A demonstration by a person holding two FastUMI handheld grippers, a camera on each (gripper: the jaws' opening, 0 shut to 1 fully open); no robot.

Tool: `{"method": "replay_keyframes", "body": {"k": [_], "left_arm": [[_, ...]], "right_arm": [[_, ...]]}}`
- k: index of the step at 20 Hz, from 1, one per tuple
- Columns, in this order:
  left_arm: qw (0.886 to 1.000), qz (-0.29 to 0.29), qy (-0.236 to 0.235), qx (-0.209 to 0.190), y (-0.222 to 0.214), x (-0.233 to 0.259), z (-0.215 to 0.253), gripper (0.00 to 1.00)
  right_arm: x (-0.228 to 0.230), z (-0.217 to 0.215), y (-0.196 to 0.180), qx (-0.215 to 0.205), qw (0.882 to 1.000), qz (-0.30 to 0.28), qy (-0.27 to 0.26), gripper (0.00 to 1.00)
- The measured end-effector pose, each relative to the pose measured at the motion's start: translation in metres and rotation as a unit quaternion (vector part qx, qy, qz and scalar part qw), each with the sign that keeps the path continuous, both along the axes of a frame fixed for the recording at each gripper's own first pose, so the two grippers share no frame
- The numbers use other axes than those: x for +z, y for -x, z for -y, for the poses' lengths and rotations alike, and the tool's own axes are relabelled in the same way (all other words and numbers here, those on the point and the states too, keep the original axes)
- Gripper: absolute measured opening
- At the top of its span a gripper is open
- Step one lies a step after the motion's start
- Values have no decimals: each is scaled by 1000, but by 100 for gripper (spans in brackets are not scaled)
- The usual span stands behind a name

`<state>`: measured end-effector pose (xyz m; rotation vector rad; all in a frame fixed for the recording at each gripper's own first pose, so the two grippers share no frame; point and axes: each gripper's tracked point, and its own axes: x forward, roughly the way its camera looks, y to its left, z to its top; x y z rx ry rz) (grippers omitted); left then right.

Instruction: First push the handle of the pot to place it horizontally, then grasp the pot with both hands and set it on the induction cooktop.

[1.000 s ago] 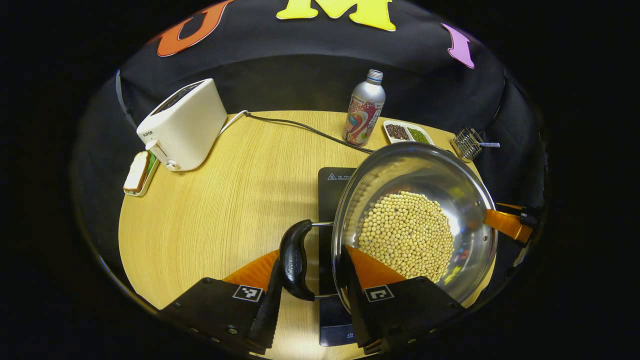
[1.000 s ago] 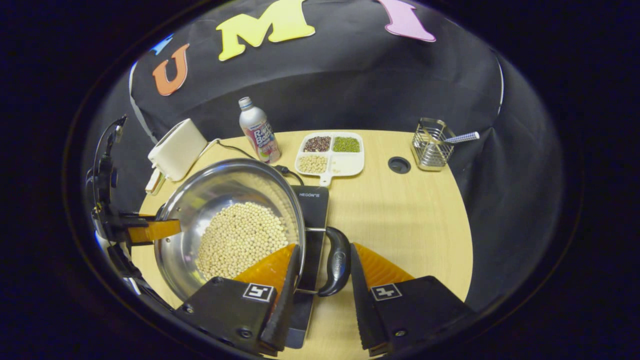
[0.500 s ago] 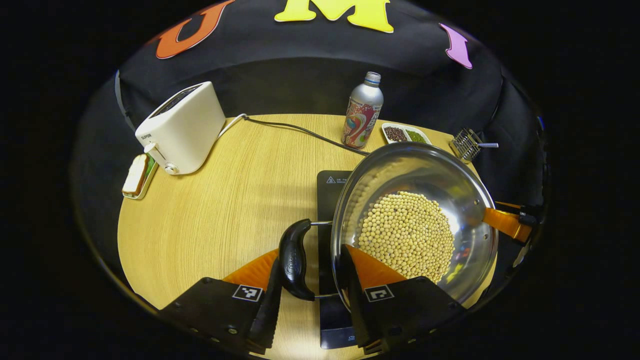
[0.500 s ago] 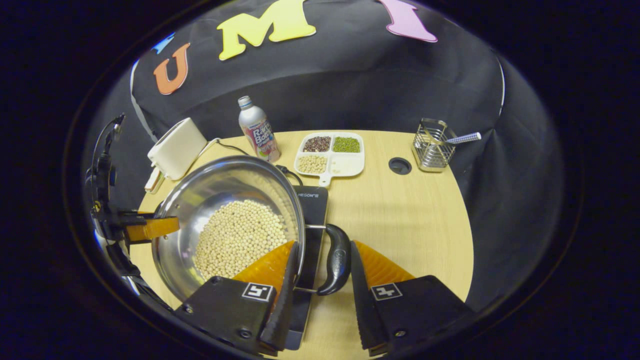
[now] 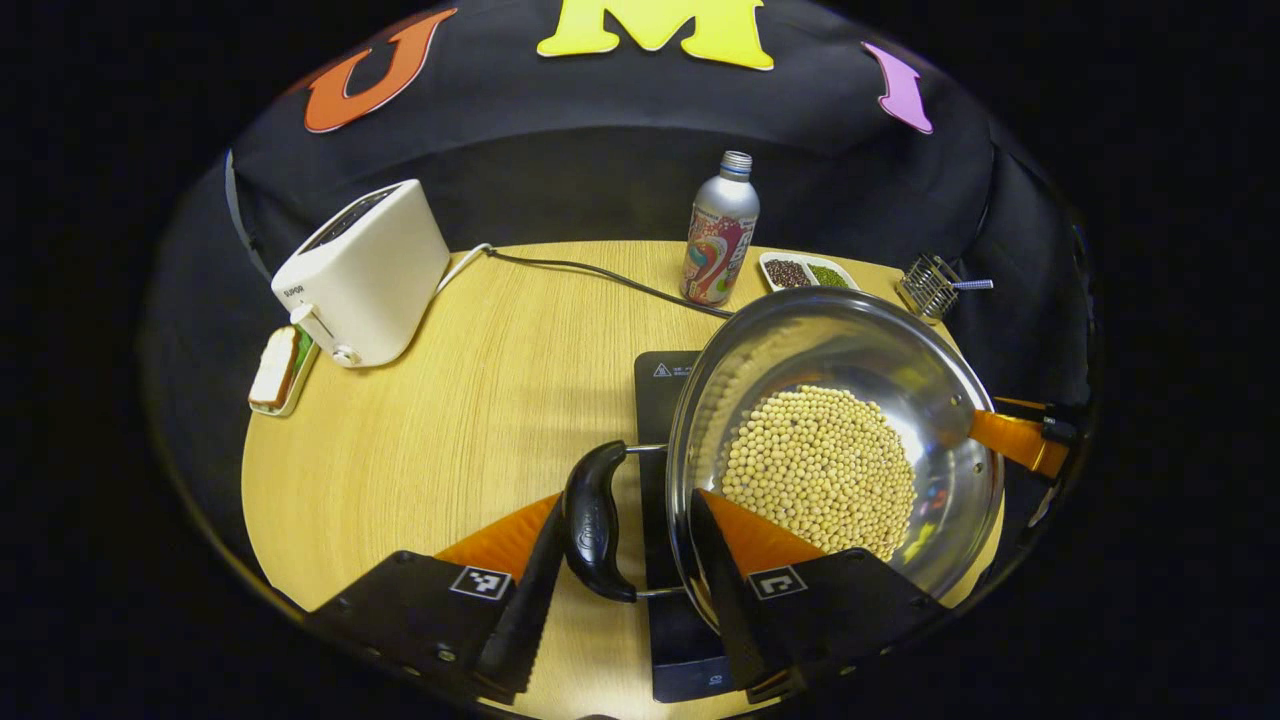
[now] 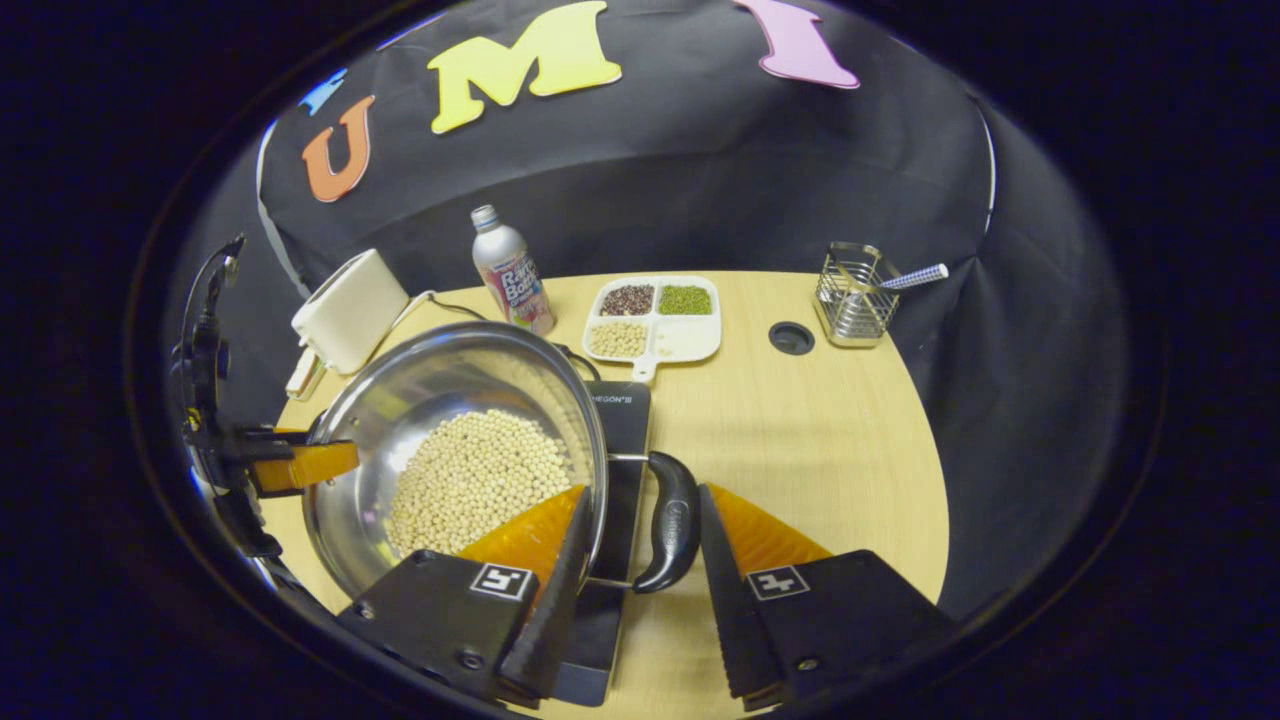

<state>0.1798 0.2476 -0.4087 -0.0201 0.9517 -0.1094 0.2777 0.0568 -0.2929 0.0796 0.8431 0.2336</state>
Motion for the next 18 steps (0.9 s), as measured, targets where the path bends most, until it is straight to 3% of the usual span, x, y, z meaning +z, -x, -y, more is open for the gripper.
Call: {"method": "replay_keyframes", "body": {"k": [3, 4, 5, 18], "left_arm": [[999, 36, -5, -6, 3, 15, -1, 86], [999, 48, -7, -5, 4, 21, -4, 100], [998, 58, -10, -2, 7, 27, -6, 97], [988, 151, -7, 6, 40, 90, -29, 97]], "right_arm": [[15, 4, 9, 1, 999, 30, 25, 70], [18, 3, 9, 1, 998, 43, 38, 76], [25, 0, 14, 2, 998, 55, 44, 84], [76, -57, 70, 17, 992, 119, 34, 82]]}}
